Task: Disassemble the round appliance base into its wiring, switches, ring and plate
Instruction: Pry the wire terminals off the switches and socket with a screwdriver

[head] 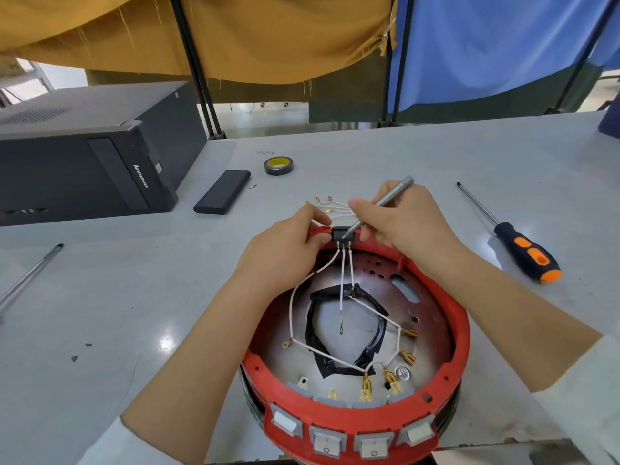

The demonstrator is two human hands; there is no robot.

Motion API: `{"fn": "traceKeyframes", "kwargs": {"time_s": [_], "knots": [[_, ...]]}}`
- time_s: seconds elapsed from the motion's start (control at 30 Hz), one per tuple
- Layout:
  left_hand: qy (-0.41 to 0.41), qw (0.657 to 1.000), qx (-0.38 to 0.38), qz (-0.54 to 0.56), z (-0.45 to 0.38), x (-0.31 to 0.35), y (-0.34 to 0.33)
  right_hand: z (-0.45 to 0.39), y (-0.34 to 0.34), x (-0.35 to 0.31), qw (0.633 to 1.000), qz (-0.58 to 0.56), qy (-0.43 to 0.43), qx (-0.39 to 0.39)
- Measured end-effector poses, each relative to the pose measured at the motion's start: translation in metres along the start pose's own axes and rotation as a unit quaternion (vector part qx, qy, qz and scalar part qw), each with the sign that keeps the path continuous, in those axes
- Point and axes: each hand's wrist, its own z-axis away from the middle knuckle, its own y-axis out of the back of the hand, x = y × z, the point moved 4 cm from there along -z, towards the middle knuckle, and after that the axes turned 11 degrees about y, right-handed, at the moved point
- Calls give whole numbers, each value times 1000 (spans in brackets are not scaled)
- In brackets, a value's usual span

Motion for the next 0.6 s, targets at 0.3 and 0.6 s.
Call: {"fn": "traceKeyframes", "kwargs": {"time_s": [0.3,0.6], "knots": [[1,1000,7,-18,2,1,1,6,-5,5,999,52,4,2],[0,1000,9,-20,1,1,1,5,-7,4,999,41,10,-31]]}}
